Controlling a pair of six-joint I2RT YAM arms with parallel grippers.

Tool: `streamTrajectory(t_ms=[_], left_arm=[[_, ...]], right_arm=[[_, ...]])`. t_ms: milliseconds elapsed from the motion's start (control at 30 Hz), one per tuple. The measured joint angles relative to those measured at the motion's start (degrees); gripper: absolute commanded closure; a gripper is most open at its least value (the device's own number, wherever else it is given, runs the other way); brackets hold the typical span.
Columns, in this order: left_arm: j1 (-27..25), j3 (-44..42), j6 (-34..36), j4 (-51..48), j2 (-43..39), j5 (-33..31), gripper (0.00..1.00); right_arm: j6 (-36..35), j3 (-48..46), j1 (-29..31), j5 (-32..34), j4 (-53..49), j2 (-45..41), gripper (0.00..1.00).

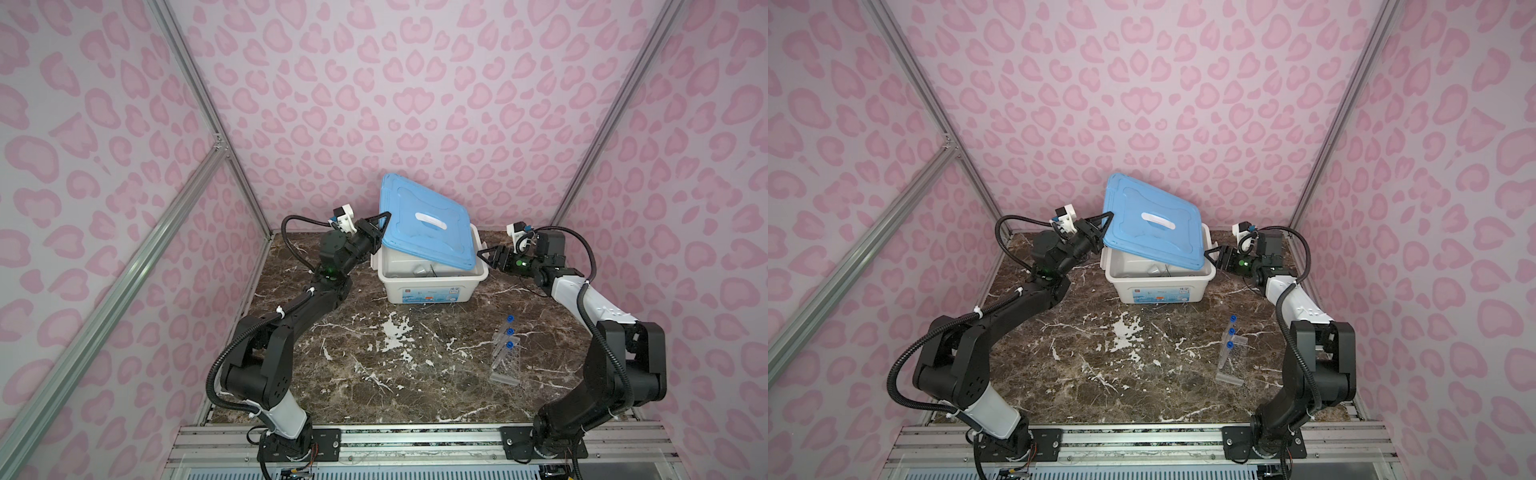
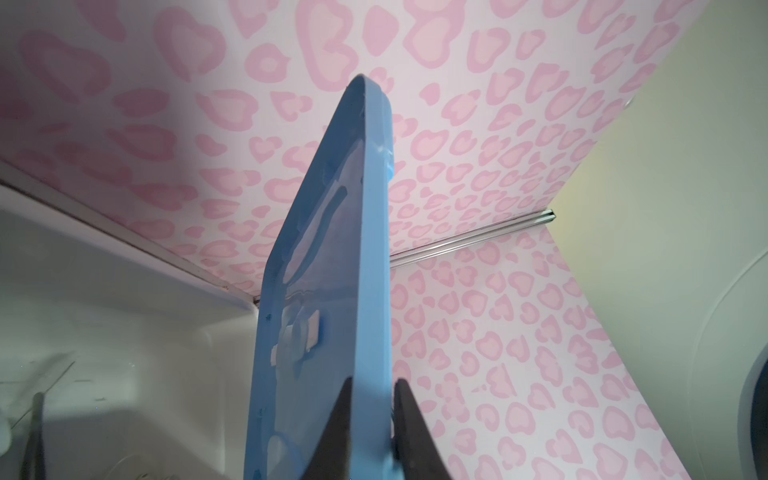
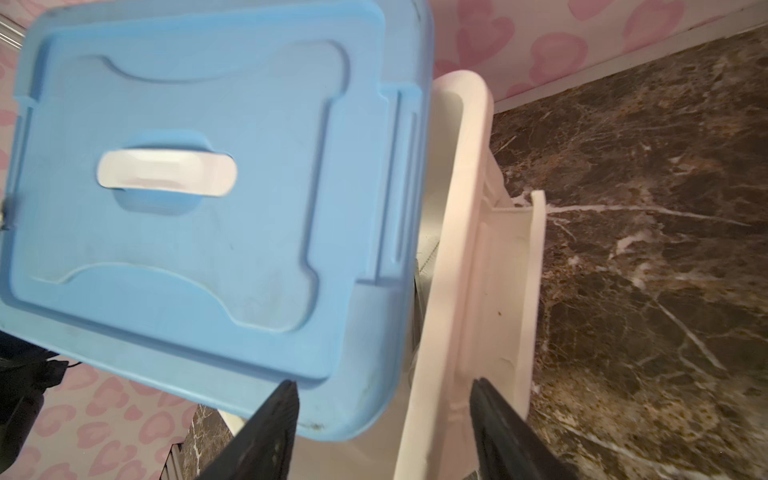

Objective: Organize the chemistry lab equipment
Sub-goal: 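Lower the lid onto the bin with both grippers holding opposite edges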

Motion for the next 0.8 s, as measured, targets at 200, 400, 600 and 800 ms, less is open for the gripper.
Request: streamTrajectory(t_ms=[200, 400, 600, 800], left_arm=[[-0.7, 1.2, -2.5, -0.2, 1.0, 0.4, 0.96], [-1.8, -2.2, -5.3, 0.2, 1.0, 0.2, 0.96], [-2.8, -3.5, -5.4, 0.3, 1.0, -0.7, 0.96], [-3.0, -6.4, -5.8, 0.3, 0.0, -2.7, 0.96]], right_arm=[[1.1, -0.7, -0.3, -0.3, 2.2, -0.6, 0.32], [2.4, -1.1, -0.8, -0.5, 3.7, -0.7, 0.32], [3.1, -1.2, -0.9, -1.1, 4.1, -0.7, 0.32], [3.5, -1.1, -0.9, -1.3, 3.7, -0.3, 0.35]])
